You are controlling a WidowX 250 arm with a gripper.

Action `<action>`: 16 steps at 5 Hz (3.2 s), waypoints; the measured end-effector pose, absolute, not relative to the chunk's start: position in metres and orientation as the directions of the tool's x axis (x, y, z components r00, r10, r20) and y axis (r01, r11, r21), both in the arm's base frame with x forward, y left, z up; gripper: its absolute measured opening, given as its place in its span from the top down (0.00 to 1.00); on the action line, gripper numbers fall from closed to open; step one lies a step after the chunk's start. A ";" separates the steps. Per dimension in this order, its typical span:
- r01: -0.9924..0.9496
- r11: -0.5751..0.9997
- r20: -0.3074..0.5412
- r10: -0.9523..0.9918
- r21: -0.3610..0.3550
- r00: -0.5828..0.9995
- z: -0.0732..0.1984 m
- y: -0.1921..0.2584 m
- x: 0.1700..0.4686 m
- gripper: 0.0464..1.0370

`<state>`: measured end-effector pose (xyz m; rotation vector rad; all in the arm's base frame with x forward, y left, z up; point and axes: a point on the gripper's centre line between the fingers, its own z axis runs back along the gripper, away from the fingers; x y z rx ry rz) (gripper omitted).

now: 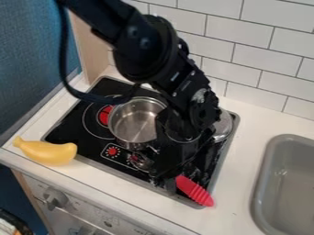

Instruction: Move the fork and put it inside the pot

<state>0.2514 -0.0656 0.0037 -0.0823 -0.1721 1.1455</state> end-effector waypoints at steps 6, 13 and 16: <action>-0.922 0.365 -0.013 0.929 -0.126 0.369 -0.014 -0.064 0.243 0.65; -0.898 0.420 0.012 0.906 -0.130 0.422 0.058 -0.027 0.251 0.66; -0.811 0.572 -0.197 0.786 -0.124 0.585 0.040 -0.018 0.277 0.66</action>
